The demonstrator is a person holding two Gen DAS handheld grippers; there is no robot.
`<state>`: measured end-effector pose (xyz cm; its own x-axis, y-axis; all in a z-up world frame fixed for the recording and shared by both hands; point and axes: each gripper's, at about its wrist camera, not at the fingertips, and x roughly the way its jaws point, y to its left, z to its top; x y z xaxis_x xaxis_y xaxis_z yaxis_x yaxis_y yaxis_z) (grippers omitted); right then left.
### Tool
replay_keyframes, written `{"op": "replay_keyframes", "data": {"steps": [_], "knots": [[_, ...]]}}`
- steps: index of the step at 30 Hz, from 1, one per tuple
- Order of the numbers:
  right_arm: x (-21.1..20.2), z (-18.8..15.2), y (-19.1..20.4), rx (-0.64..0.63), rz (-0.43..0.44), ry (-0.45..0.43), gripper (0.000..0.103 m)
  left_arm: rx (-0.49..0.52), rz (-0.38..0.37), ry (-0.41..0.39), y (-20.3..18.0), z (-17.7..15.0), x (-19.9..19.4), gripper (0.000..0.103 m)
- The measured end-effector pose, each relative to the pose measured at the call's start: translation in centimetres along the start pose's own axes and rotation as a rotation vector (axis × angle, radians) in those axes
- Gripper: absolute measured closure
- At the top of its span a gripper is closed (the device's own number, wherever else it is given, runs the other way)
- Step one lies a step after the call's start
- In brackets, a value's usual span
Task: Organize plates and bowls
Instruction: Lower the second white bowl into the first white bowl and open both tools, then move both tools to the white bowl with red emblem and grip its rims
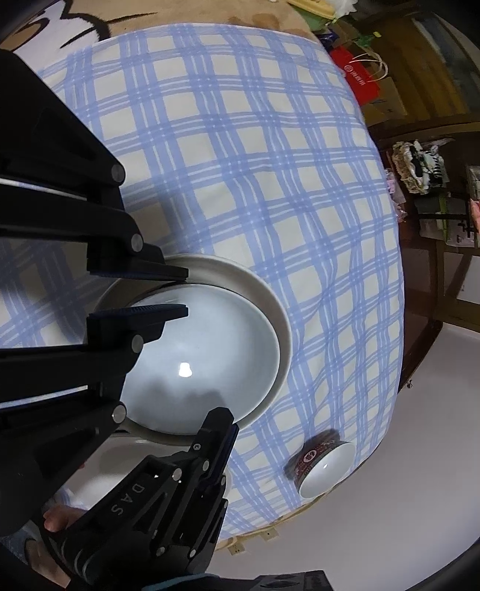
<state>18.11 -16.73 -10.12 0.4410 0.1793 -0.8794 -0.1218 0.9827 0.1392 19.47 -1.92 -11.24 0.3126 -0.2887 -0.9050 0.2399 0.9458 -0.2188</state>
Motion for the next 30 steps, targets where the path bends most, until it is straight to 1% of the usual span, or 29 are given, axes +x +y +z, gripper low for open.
{"op": "replay_keyframes", "data": {"steps": [4, 9, 14, 20, 24, 26, 30], "knots": [[0.0, 0.1, -0.1, 0.009, 0.006, 0.0, 0.094, 0.012, -0.008, 0.013, 0.0, -0.1, -0.2, 0.09], [0.1, 0.0, -0.3, 0.021, 0.014, 0.01, 0.094, 0.028, 0.006, 0.016, -0.4, -0.1, -0.3, 0.089], [-0.1, 0.0, -0.3, 0.024, 0.018, 0.009, 0.094, 0.011, 0.002, 0.019, -0.4, -0.1, -0.5, 0.089], [-0.7, 0.1, -0.3, 0.034, 0.016, -0.001, 0.094, 0.024, 0.007, 0.009, -0.4, -0.2, -1.2, 0.089], [-1.5, 0.3, -0.4, 0.044, 0.019, -0.017, 0.094, 0.0, -0.002, 0.005, 0.0, -0.2, -1.7, 0.088], [-2.0, 0.4, -0.5, 0.049, 0.018, -0.024, 0.094, 0.006, 0.001, -0.011, -0.1, -0.2, -2.3, 0.085], [-2.8, 0.5, -0.7, 0.058, 0.02, -0.041, 0.094, 0.01, 0.002, -0.024, -0.4, -0.3, -3.0, 0.084]]}}
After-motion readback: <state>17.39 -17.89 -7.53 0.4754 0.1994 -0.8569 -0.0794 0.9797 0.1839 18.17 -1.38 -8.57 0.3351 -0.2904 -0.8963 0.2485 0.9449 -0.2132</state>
